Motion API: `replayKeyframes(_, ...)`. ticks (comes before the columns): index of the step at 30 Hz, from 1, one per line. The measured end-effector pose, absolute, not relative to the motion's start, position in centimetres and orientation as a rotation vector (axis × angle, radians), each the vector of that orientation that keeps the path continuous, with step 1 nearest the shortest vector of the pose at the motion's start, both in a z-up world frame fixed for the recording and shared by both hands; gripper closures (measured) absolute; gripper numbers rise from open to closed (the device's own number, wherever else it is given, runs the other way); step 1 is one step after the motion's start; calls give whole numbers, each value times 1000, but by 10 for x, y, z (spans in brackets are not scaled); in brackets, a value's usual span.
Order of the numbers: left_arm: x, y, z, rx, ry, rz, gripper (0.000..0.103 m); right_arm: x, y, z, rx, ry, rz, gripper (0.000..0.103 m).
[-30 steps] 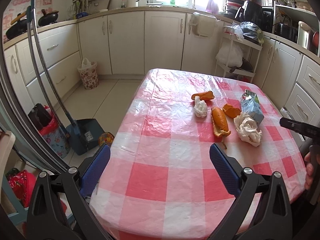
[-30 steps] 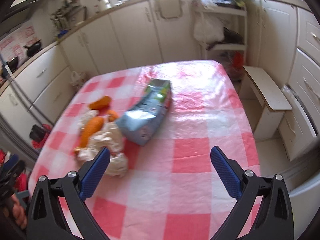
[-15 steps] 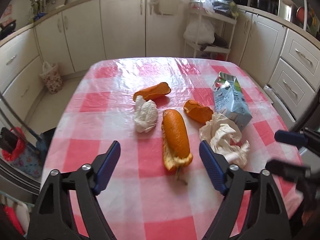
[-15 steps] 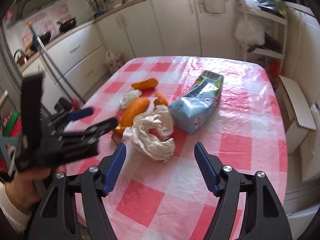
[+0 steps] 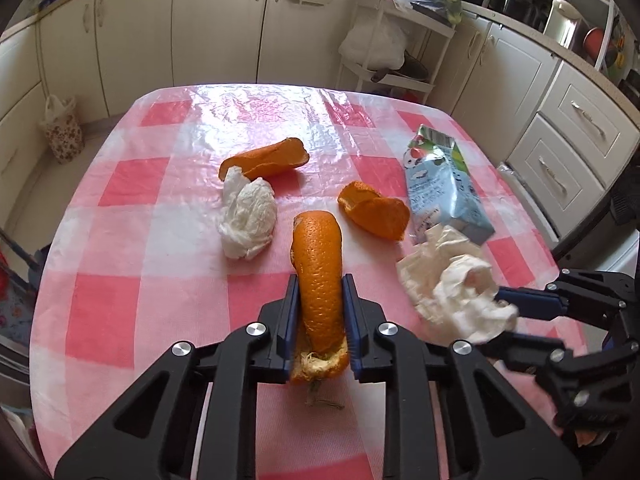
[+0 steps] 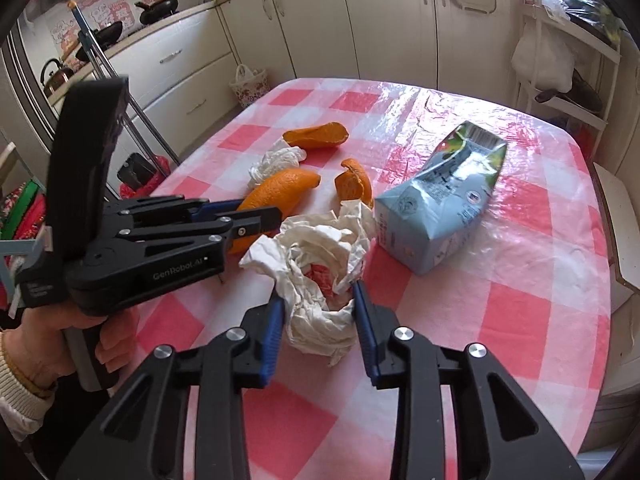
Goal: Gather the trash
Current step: 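Grasp the long orange peel with the left tool while the right tool grasps crumpled paper, then carry peel and paper over the yellow bin while both tools open to drop them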
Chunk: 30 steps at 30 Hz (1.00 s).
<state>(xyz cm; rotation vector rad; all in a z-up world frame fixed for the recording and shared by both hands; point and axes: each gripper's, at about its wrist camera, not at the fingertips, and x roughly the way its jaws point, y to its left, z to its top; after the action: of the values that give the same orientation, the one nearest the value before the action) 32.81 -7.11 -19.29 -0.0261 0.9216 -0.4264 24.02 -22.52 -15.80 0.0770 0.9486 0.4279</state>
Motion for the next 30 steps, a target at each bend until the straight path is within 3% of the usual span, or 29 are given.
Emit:
replayKeyframes(8, 266, -58, -145, -65, 835, -456, 84, 180, -275, -104, 214, 824, 400, 70)
replayKeyframes(16, 190, -138, -74, -18, 750, -716, 84, 84, -360, -60, 245, 715, 201, 69)
replayKeyframes(23, 124, -254, -62, 65, 816, -979, 84, 5, -436, -120, 337, 811, -16, 69)
replayKeyframes(30, 81, -372, -101, 223, 974, -1077, 84, -28, -485, -213, 479, 943, -141, 68)
